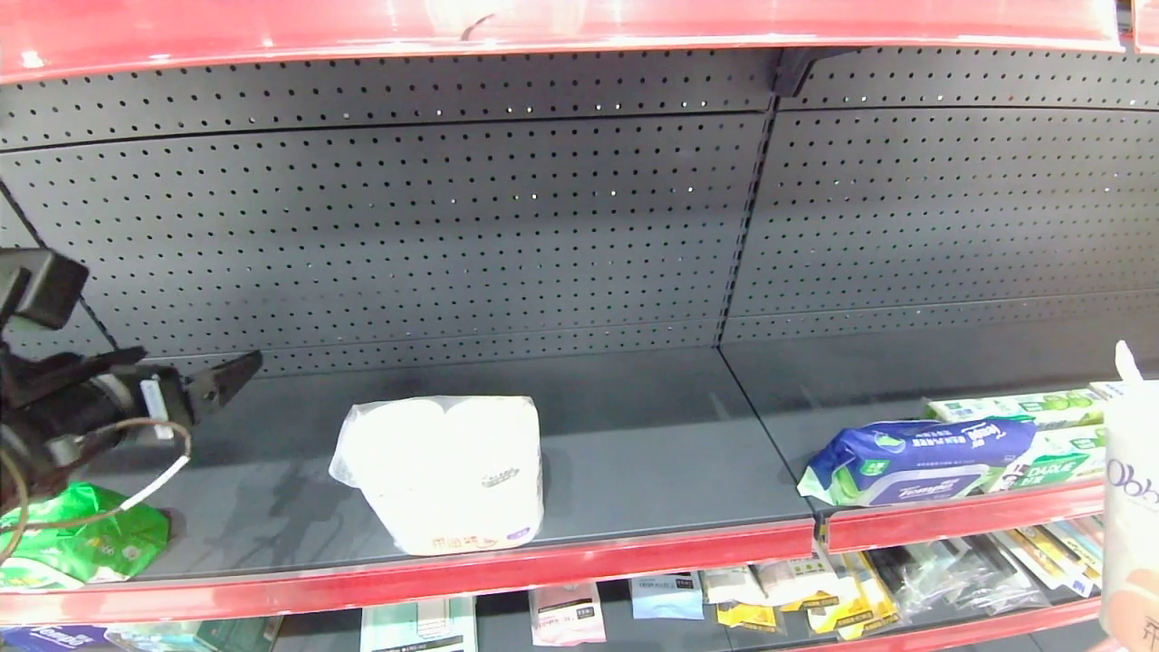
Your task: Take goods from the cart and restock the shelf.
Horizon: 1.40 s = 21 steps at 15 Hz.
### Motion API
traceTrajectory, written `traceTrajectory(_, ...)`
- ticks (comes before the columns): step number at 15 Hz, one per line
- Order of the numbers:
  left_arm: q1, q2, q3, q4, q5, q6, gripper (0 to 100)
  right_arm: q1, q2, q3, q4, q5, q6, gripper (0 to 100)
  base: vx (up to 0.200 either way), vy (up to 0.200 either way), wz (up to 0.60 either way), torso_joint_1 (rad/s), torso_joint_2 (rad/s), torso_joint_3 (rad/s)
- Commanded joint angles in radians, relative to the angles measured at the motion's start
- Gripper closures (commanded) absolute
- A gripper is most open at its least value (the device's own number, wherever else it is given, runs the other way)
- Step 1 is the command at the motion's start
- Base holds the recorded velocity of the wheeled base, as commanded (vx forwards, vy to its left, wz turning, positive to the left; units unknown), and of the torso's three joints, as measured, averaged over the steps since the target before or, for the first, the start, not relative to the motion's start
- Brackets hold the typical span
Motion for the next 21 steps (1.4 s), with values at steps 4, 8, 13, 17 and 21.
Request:
traceTrajectory(4, -0.081, -0.959, -0.119, 1.071, -0.201, 0.028, 0, 0.001, 0.106, -0.066, -0.002, 0.153, -0.027, 100, 0.000, 0.000, 0.00, 0.000, 0.00, 0.000)
traceTrajectory(8, -0.232, -1.148, -0.122, 1.227, -0.048, 0.042, 0, 0.002, 0.258, -0.110, -0.076, 0.222, -0.027, 100, 0.000, 0.000, 0.00, 0.000, 0.00, 0.000)
traceTrajectory(13, -0.233, -1.209, 0.067, 1.077, 0.297, 0.011, 0, 0.019, 0.436, -0.145, -0.243, 0.252, -0.027, 100, 0.000, 0.000, 0.00, 0.000, 0.00, 0.000)
traceTrajectory(17, -0.229, -1.262, 0.279, 0.786, 0.353, -0.007, 0, 0.042, 0.487, -0.194, -0.244, 0.258, -0.016, 100, 0.000, 0.000, 0.00, 0.000, 0.00, 0.000)
traceTrajectory(21, -0.233, -1.271, 0.338, 0.764, 0.256, -0.016, 0, 0.042, 0.508, -0.222, -0.244, 0.279, -0.006, 100, 0.000, 0.000, 0.30, 0.004, 0.00, 0.002)
